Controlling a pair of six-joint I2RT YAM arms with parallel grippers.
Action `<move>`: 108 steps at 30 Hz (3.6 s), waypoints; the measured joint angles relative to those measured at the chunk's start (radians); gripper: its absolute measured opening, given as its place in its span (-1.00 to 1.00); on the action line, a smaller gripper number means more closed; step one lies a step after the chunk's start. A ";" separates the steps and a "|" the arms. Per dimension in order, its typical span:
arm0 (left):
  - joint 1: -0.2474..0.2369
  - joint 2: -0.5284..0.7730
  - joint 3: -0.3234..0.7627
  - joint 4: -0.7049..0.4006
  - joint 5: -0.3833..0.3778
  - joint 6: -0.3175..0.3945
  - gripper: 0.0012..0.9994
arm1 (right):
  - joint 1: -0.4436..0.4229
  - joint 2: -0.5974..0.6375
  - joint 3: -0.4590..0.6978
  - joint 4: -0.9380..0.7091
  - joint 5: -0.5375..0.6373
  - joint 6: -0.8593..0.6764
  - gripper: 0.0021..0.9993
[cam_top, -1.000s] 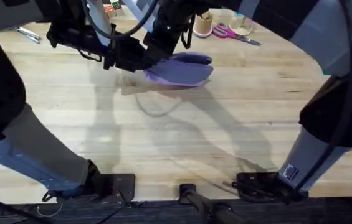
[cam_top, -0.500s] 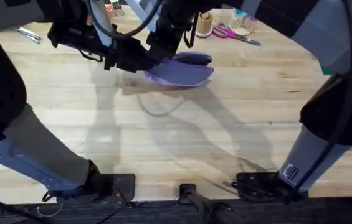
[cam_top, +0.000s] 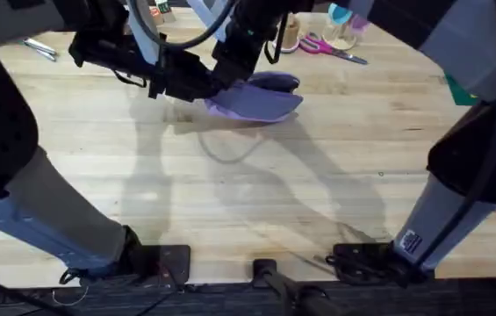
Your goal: Unzip the bag, pick up the pens from the table one at a time and place them inside, then zip the bag closed.
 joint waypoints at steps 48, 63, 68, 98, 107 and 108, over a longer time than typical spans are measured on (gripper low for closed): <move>-0.013 0.000 0.010 -0.004 -0.035 0.000 -0.92 | -0.232 -0.151 -0.004 -0.019 -0.020 -0.001 -0.94; -0.010 0.000 0.006 -0.004 -0.101 0.000 -0.92 | -0.316 -0.214 -0.003 -0.020 0.019 -0.004 -0.94; -0.010 0.000 0.006 -0.004 -0.104 0.000 -0.92 | -0.315 -0.235 -0.003 -0.020 0.019 -0.004 -0.51; 0.100 0.000 0.006 -0.061 -0.070 0.029 0.99 | -0.201 -0.241 -0.003 -0.039 0.022 0.377 0.99; 0.252 0.000 0.006 -0.098 -0.077 0.072 0.99 | -0.073 -0.241 -0.003 -0.017 0.012 0.574 0.99; 0.264 0.000 0.006 -0.098 -0.077 0.075 0.99 | -0.068 -0.241 -0.003 -0.004 0.003 0.591 0.99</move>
